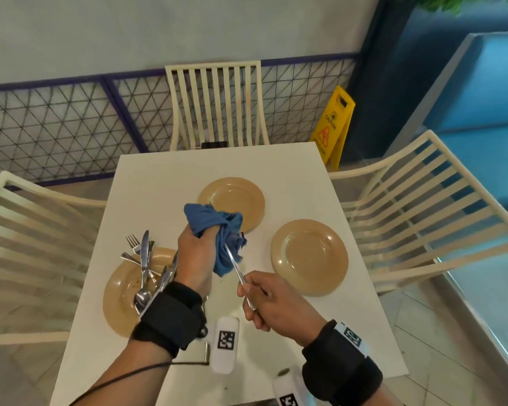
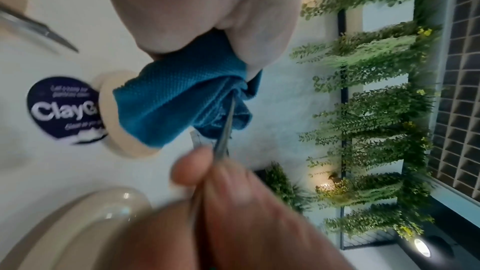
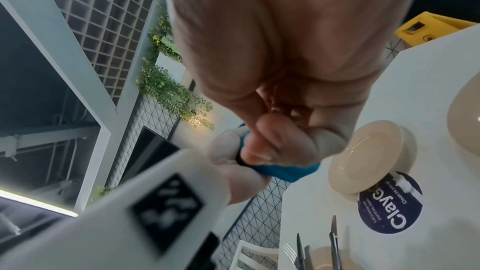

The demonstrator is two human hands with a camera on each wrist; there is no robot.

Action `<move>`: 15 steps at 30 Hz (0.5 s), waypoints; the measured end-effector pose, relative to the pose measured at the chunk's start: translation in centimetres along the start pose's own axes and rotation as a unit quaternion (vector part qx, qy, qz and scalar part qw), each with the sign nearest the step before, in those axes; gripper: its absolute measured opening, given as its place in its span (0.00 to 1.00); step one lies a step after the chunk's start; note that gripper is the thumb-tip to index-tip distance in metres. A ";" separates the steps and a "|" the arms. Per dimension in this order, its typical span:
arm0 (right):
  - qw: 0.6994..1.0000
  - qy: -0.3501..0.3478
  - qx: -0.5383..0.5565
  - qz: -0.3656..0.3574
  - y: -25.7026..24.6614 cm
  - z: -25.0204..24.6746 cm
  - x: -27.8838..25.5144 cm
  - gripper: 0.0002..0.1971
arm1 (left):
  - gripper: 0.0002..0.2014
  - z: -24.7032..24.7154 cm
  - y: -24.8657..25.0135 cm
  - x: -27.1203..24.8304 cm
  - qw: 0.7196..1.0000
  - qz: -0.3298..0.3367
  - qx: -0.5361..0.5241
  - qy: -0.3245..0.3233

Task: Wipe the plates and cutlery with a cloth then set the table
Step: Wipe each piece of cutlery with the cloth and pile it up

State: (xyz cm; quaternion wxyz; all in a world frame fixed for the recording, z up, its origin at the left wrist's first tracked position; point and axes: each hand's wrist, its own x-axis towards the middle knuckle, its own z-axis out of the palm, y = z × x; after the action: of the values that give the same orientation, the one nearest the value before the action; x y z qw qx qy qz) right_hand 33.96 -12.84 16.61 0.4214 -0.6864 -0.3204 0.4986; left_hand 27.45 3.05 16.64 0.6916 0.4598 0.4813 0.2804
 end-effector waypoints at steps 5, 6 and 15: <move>1.000 -0.020 0.008 0.004 0.6 -0.2 -1.4 0.12 | 0.06 0.7 -0.1 -0.9 0.999 0.015 0.043 -0.010; 1.000 -0.025 0.008 0.006 0.8 -0.4 -1.8 0.12 | 0.08 0.2 0.5 -0.1 0.999 0.031 0.031 0.008; 1.000 0.006 0.028 -0.007 0.6 -0.6 0.1 0.11 | 0.18 -3.6 -0.1 0.8 0.988 -0.063 -0.139 -0.012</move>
State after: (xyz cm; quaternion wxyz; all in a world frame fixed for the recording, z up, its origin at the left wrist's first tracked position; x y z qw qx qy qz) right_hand 34.57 -13.21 16.14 0.4458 -0.6749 -0.3091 0.5002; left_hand 24.41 5.02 15.79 0.7708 0.3312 0.4575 0.2949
